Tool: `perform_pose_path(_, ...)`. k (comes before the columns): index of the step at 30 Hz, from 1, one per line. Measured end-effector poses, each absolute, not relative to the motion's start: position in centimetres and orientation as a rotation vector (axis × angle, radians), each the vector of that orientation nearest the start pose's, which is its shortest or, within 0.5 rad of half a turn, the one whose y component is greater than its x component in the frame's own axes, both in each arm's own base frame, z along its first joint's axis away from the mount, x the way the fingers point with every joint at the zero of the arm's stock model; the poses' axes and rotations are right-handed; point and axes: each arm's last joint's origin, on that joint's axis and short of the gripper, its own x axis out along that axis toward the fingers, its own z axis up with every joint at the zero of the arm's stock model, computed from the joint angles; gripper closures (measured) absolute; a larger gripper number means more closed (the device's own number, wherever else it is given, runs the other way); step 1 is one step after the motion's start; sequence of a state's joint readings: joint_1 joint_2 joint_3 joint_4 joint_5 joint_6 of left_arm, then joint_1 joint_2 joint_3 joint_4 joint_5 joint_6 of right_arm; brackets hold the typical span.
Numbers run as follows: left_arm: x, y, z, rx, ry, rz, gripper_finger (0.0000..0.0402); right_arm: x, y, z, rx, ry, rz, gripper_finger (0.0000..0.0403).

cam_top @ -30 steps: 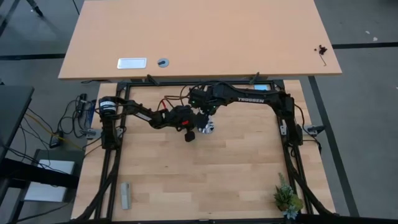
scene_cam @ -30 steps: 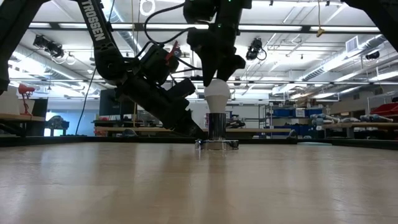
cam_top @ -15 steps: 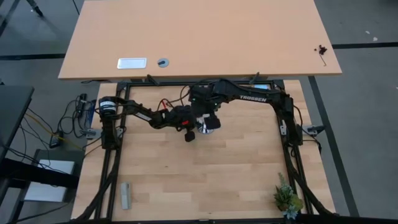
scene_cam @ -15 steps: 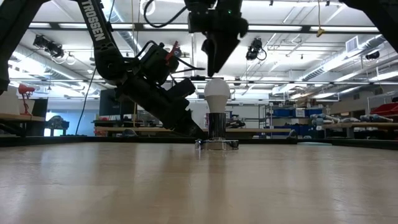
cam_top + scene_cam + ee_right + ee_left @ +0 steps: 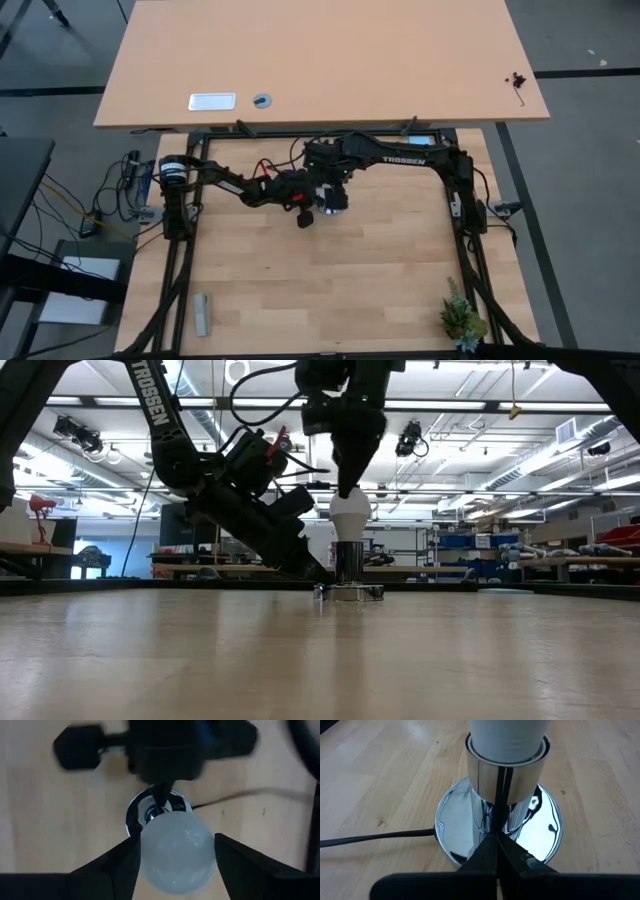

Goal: Screw lightbulb
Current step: Insert the lightbulb into the lamp socket

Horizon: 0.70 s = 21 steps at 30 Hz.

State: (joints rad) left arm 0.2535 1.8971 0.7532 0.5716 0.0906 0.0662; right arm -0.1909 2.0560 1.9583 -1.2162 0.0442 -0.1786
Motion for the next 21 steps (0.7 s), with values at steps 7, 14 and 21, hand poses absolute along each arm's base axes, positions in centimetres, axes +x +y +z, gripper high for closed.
perform_pose_path(7, 33.2, 8.3, 10.3, -0.034, 0.569, 0.14, 0.0401, 40.7, -8.7, 27.7, 0.468, 1.261, -0.49, 0.0166)
perform_pose_path(14, 33.2, 8.3, 10.3, -0.034, 0.569, 0.14, 0.0401, 40.9, -8.7, 27.4, 0.472, 1.253, -0.473, 0.0163)
perform_pose_path(21, 33.2, 8.3, 10.3, -0.034, 0.569, 0.14, 0.0401, 41.0, -8.4, 30.7, 0.24, 1.253, -0.274, 0.0155)
